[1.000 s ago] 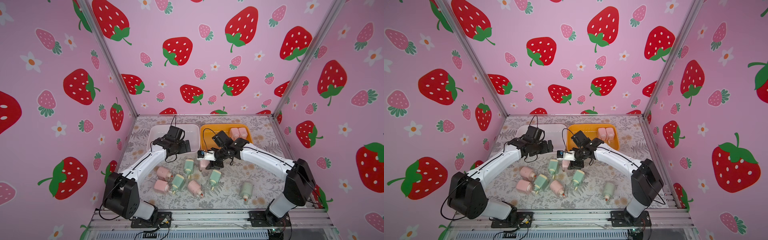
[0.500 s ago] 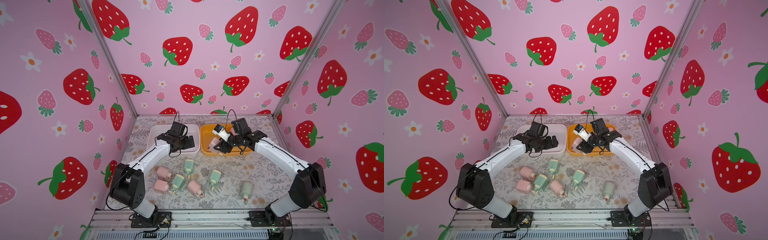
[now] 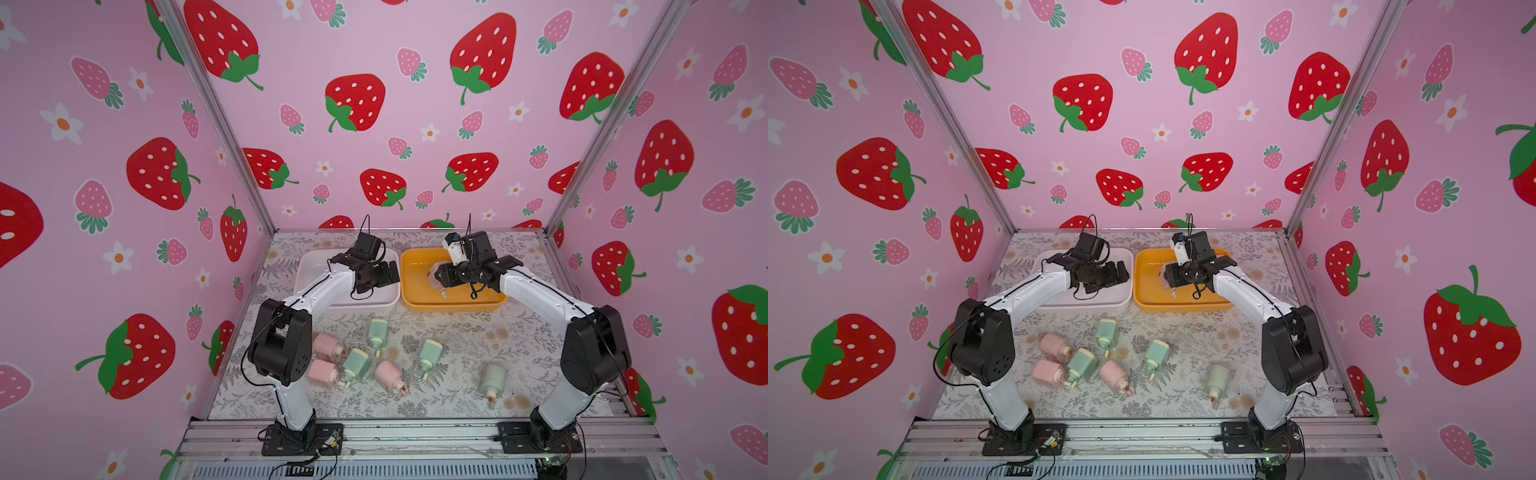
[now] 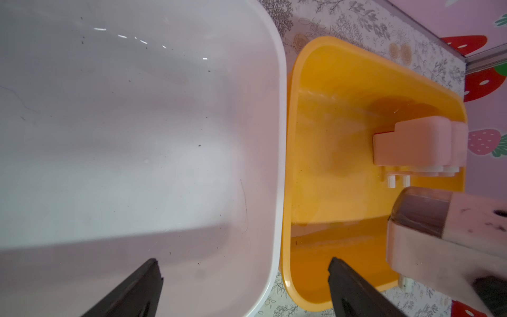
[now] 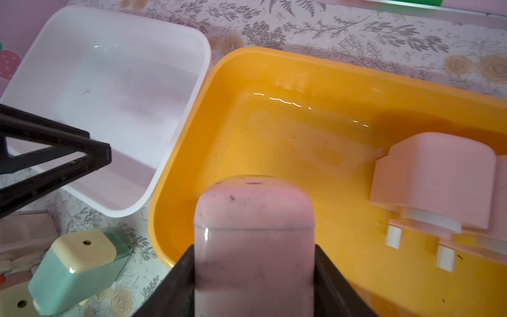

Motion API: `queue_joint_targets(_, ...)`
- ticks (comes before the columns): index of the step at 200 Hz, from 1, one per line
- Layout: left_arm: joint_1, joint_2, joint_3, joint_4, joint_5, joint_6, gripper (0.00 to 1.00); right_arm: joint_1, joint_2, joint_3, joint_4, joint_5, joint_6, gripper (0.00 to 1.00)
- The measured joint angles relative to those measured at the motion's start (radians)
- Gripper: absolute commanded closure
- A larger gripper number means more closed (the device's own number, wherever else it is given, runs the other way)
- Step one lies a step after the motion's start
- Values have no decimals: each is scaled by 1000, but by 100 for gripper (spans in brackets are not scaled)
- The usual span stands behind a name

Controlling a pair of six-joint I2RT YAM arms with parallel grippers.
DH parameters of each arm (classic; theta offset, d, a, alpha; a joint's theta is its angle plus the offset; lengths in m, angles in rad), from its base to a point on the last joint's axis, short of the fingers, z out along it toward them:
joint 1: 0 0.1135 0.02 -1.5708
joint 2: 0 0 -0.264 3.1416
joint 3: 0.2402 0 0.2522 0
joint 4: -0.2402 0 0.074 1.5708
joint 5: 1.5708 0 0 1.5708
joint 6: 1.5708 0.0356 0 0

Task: Place the pencil sharpeners by color into the storage box
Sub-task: Pick up the pencil sharpener from the center of the board, then place the pencil sharpener in the storage box.

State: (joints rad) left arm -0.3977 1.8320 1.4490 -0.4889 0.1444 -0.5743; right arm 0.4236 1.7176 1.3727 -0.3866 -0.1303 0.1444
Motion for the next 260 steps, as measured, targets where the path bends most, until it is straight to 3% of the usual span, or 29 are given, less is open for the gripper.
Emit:
queue_joint_targets(55, -19, 101, 89, -9, 6, -2, 0, 2, 57, 91, -31, 217, 89, 100)
queue_joint_targets(130, -23, 205, 193, -46, 8, 18, 1, 34, 197, 255, -132, 481, 112, 100)
queue_joint_targets(260, -22, 308, 326, -93, -34, 47, 0, 54, 392, 478, -237, 599, 132, 100)
